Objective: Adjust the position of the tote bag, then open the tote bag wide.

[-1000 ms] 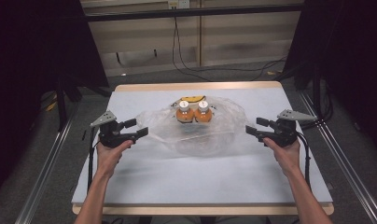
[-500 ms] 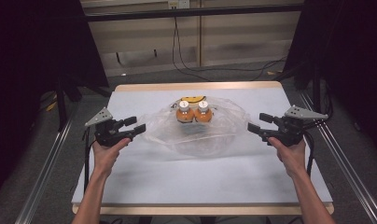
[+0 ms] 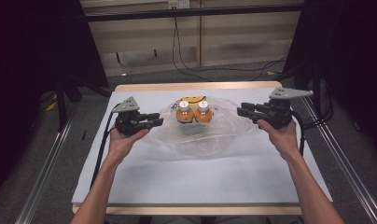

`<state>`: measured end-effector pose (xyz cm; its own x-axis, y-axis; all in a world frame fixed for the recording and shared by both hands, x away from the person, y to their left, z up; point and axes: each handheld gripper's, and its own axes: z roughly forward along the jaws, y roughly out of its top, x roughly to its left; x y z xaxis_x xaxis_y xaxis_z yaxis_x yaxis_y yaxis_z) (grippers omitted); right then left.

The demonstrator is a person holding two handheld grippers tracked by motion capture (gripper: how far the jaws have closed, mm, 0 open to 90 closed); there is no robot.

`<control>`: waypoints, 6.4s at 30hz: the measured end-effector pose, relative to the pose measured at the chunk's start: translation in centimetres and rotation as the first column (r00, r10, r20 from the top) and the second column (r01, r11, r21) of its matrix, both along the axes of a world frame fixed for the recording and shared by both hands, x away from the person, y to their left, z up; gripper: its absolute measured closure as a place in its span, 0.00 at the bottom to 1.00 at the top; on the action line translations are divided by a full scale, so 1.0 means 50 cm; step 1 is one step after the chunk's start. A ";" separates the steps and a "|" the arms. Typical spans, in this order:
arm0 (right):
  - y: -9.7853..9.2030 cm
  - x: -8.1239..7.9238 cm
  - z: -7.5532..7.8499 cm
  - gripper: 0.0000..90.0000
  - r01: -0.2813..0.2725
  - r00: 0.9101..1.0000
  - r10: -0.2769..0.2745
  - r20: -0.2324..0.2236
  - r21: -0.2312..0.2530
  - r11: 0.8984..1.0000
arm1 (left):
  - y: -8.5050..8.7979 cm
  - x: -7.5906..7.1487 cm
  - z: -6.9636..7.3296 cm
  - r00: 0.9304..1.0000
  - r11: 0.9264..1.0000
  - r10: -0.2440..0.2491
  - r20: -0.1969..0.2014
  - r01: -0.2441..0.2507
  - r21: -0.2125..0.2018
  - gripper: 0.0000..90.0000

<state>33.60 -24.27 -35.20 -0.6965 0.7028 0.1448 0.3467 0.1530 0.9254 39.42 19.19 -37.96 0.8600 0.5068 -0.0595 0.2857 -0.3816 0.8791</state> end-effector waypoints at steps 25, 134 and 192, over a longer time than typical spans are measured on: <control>0.138 0.175 -0.127 1.00 -0.171 0.952 0.076 -0.295 -0.311 0.935 | -0.125 0.114 -0.087 0.986 0.921 -0.113 -0.124 0.151 0.359 0.96; 0.026 0.161 -0.213 1.00 -0.181 0.943 -0.088 -0.321 -0.716 0.674 | 0.071 0.053 -0.159 0.984 0.832 0.003 -0.180 0.097 0.547 1.00; 0.133 0.184 -0.136 1.00 -0.201 0.964 0.117 -0.239 -0.367 0.908 | -0.187 -0.010 -0.129 0.989 0.988 -0.107 -0.102 0.118 0.103 1.00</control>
